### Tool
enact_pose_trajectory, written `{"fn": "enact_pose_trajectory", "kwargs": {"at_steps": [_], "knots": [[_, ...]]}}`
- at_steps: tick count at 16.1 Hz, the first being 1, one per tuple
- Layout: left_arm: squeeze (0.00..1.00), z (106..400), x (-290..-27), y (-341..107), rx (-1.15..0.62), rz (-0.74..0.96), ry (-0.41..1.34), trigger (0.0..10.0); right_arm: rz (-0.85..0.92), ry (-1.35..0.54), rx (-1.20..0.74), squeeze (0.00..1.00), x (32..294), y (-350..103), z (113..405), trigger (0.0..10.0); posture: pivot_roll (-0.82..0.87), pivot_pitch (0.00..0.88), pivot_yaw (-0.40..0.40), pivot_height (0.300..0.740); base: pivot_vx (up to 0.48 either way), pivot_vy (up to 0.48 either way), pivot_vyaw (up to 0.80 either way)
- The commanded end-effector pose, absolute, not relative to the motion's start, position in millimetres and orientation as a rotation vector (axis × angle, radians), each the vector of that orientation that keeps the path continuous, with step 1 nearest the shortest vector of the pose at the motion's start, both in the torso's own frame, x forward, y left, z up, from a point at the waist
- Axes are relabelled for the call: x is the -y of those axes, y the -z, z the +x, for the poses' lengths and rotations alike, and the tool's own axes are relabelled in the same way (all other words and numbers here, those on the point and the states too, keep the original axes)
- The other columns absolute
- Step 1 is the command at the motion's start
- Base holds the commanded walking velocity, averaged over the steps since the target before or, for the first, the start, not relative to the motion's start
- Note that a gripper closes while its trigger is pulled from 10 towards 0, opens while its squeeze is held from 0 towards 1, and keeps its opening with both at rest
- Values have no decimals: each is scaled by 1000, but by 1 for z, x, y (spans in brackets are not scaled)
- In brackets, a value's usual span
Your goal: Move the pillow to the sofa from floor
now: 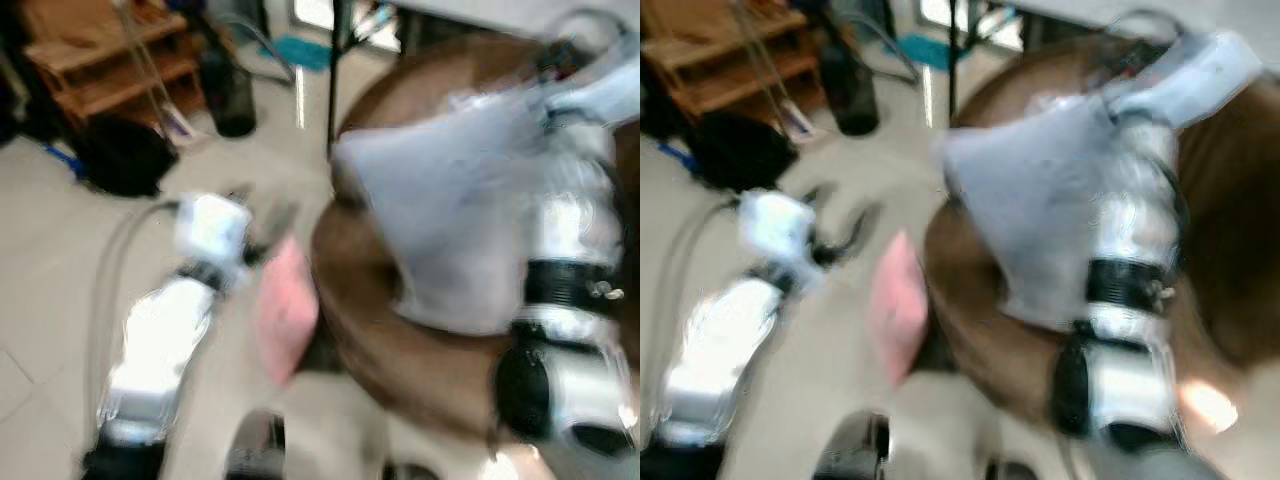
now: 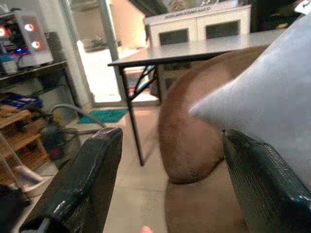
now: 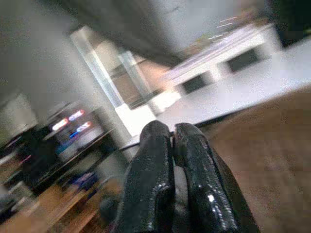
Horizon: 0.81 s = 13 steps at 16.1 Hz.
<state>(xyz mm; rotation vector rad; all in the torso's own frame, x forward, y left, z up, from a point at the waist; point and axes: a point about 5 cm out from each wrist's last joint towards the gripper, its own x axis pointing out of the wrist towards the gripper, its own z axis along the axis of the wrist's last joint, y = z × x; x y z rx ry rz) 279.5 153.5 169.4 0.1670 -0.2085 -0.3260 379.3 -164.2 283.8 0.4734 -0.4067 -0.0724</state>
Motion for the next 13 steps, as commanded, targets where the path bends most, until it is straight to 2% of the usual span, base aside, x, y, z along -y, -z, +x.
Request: {"fn": "enact_pose_trajectory", "kwargs": {"at_steps": [1, 4, 7, 8, 13], "knots": [[0, 279, -138, -170, 214, 149, 380, 10000, 439, 170, 483, 0, 196, -294, 373, 10000, 7, 24, -5, 740, 259, 0, 0], [0, 280, -137, -168, 205, 152, 392, 10000, 451, 206, 462, 0, 202, -283, 370, 10000, 6, 26, 0, 740, 264, 0, 0], [0, 280, -137, -168, 201, 153, 400, 10000, 459, 219, 460, 0, 205, -280, 369, 10000, 7, 25, 4, 740, 264, 0, -800], [0, 281, -137, -168, 200, 154, 401, 10000, 455, 220, 459, 0, 206, -279, 368, 10000, 7, 25, 4, 740, 244, 0, 0], [0, 279, -135, -162, 172, 154, 422, 10000, 436, 223, 456, 0, 205, -278, 368, 10000, 9, 27, 3, 740, 0, 0, 0]]}}
